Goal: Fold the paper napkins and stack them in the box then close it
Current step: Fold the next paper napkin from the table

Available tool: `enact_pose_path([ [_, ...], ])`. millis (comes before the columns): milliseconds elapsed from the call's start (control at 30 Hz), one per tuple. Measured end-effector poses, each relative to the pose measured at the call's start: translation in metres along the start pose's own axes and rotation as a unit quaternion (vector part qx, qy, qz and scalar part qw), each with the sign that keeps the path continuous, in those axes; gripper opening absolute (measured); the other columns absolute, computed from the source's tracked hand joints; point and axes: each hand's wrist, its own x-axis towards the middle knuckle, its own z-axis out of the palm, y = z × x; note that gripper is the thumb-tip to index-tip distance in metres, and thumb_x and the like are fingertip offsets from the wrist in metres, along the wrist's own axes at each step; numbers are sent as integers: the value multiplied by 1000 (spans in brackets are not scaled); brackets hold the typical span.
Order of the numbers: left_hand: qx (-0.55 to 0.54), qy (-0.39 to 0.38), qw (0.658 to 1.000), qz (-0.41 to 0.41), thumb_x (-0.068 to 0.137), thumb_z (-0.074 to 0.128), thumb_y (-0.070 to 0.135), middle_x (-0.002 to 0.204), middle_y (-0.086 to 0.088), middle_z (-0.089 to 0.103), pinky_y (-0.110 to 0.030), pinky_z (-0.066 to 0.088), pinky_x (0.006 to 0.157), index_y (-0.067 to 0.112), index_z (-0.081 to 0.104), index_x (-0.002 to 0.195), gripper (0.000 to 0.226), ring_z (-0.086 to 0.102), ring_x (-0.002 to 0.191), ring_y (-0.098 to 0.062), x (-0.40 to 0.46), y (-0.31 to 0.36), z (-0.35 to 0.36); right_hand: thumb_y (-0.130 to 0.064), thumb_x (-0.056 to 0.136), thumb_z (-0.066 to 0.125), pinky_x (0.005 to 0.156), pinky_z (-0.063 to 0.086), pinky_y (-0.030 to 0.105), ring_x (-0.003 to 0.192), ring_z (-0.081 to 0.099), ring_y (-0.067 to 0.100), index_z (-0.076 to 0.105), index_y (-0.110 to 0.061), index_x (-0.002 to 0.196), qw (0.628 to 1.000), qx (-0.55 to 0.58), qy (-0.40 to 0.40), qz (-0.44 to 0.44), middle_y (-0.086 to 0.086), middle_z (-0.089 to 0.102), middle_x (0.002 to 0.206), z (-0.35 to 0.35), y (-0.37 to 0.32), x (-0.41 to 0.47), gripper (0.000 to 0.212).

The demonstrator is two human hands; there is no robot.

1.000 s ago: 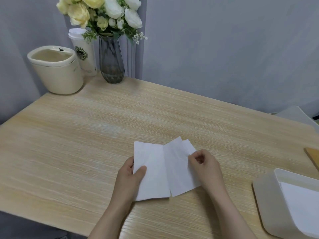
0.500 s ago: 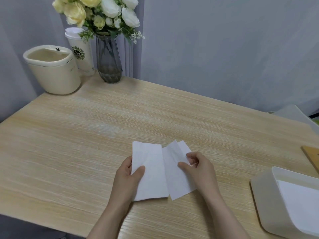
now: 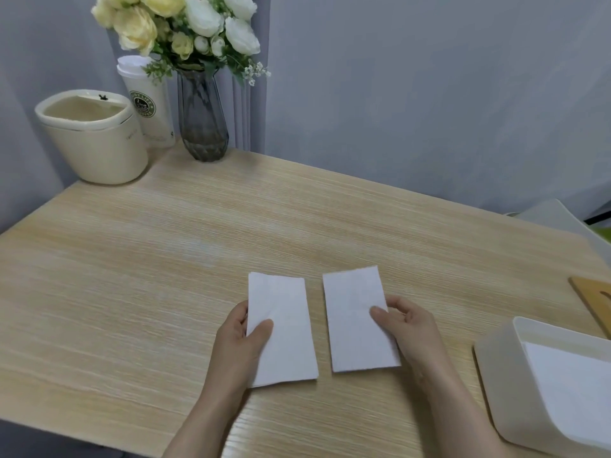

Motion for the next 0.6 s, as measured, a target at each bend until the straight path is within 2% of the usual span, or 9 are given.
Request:
enact_pose_path([
  [167,-1,3,1000,-3,93,59,1,96,3,76,-35,54,69,26,64,107,29,73,85,-19,-1,0,1,-13,81,71,68,51,31,77,69,13,71,-18,92,986,-167,15,-1,-5,74,79,-12,14,3,13],
  [233,-3,2,1000,-2,93,58,0,96,2,76,-35,54,69,26,64,105,29,73,84,-19,-1,1,4,-20,79,69,66,46,33,72,65,13,70,-24,82,966,-254,37,-8,-8,69,71,-15,18,5,5],
  [300,-4,-3,1000,1,93,57,-1,95,2,76,-40,56,73,25,65,104,30,73,86,-21,-2,2,9,-23,80,66,60,40,32,67,59,14,69,-24,74,950,-302,71,-25,-7,63,63,-18,19,6,7],
  [400,-4,-20,1000,7,88,63,6,95,2,76,-48,55,82,27,66,103,26,72,89,-24,-3,3,20,-18,85,66,58,40,29,66,59,15,69,-21,76,967,-228,96,-59,-5,65,64,-22,14,3,10],
  [467,-10,-30,1000,-3,84,65,10,97,2,76,-50,55,85,28,66,103,27,72,91,-25,-3,0,27,-13,87,65,52,43,20,60,62,8,70,-16,78,984,-126,105,-65,-5,69,62,-24,7,-2,11],
  [533,-12,-41,999,-20,87,63,5,98,1,76,-51,56,87,27,66,106,29,72,92,-24,-4,-2,32,-12,90,63,52,48,19,62,68,10,70,-11,86,995,-22,93,-34,0,74,69,-25,-1,-9,8],
  [600,1,-49,999,-22,80,66,13,98,2,76,-51,56,87,24,64,110,33,73,91,-23,-5,-2,36,-10,91,61,48,51,21,63,71,15,68,-7,92,997,50,63,0,5,75,75,-21,-8,-16,7],
])
